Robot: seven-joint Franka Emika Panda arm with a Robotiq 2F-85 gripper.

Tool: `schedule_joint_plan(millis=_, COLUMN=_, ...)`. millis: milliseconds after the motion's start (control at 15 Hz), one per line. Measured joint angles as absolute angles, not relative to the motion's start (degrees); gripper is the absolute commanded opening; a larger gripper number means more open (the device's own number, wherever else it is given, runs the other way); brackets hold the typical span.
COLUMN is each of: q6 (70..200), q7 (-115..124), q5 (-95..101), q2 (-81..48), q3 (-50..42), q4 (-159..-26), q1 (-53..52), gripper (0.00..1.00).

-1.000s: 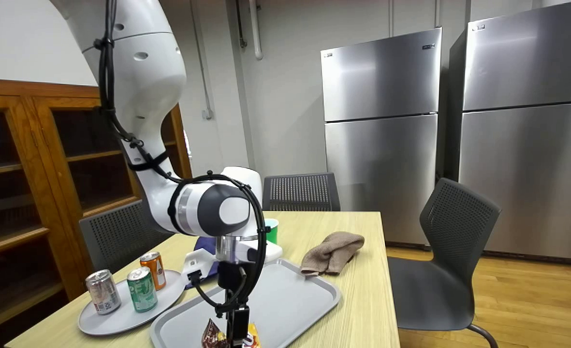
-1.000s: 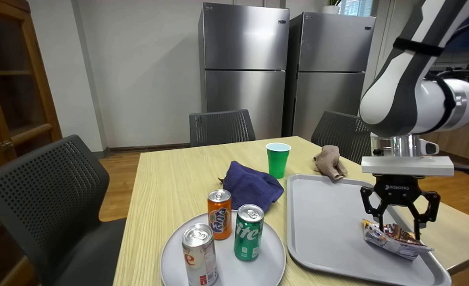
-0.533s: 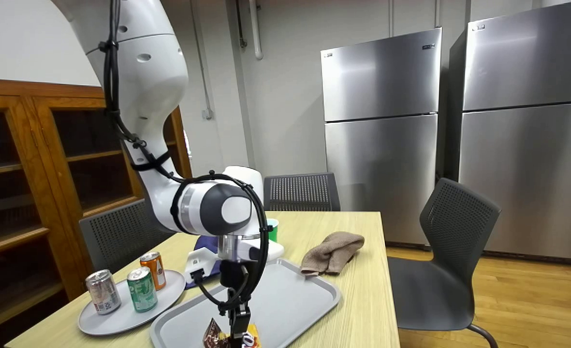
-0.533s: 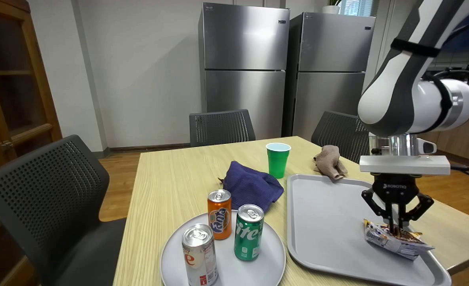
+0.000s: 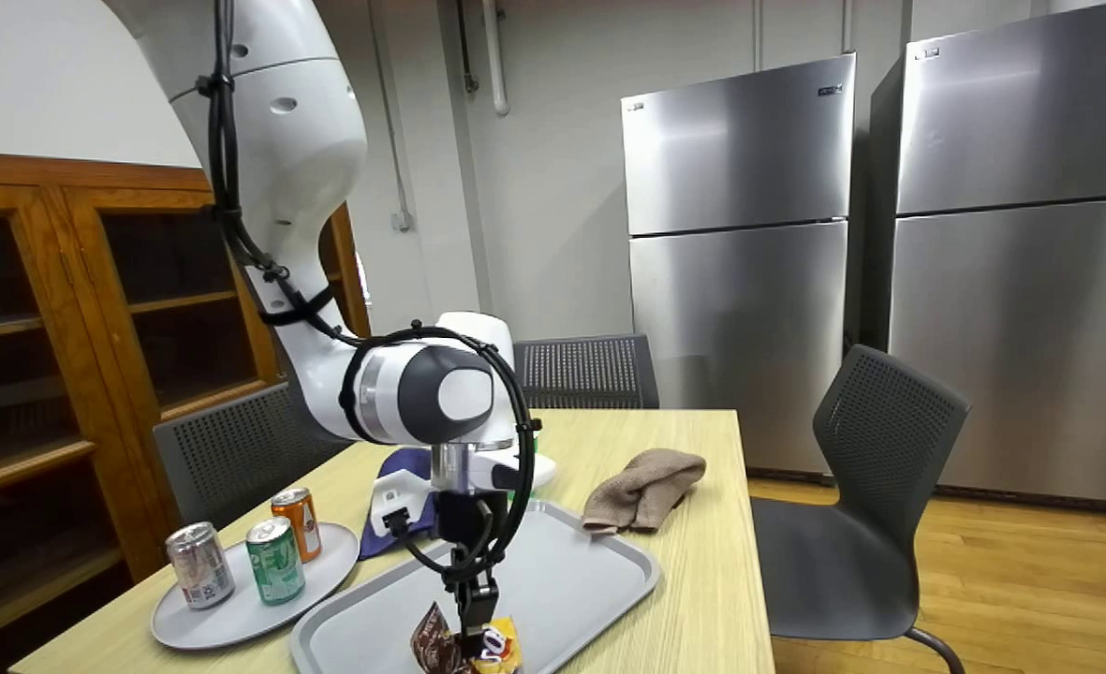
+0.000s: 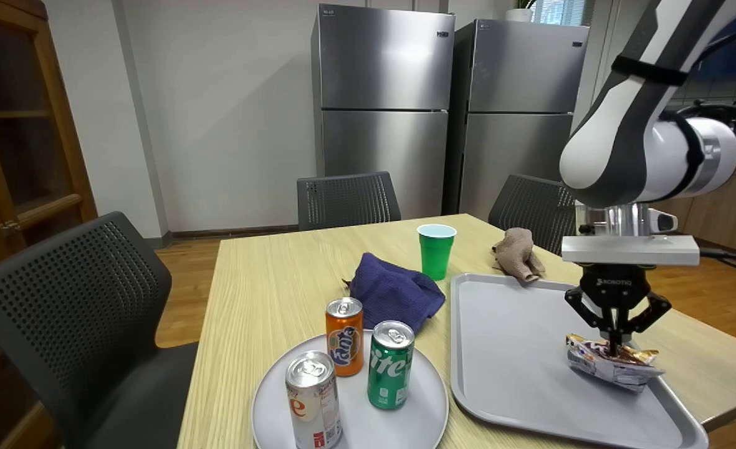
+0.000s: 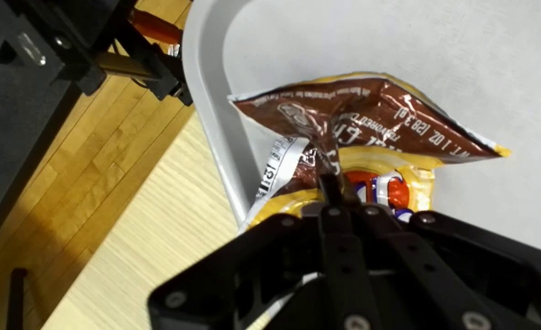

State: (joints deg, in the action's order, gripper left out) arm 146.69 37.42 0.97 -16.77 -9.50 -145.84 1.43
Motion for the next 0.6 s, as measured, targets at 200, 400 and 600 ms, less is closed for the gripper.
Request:
schedule_joint_plan(millis=200, q6=146.7, q7=37.4, q5=4.3, q2=-15.5, q3=-10.7, q4=-144.6, q1=0.4, gripper=0.0)
schedule_joint_plan(millis=400, q6=146.6, q7=37.4, q5=7.5, q2=-13.9, q3=-11.5, q4=-142.9, q1=-0.1, gripper=0.0)
schedule_joint_plan(millis=600, q6=146.6, q7=37.3, q5=9.3, q2=-13.3, q3=-11.6, q4=-140.4, q1=-0.1, gripper=0.0)
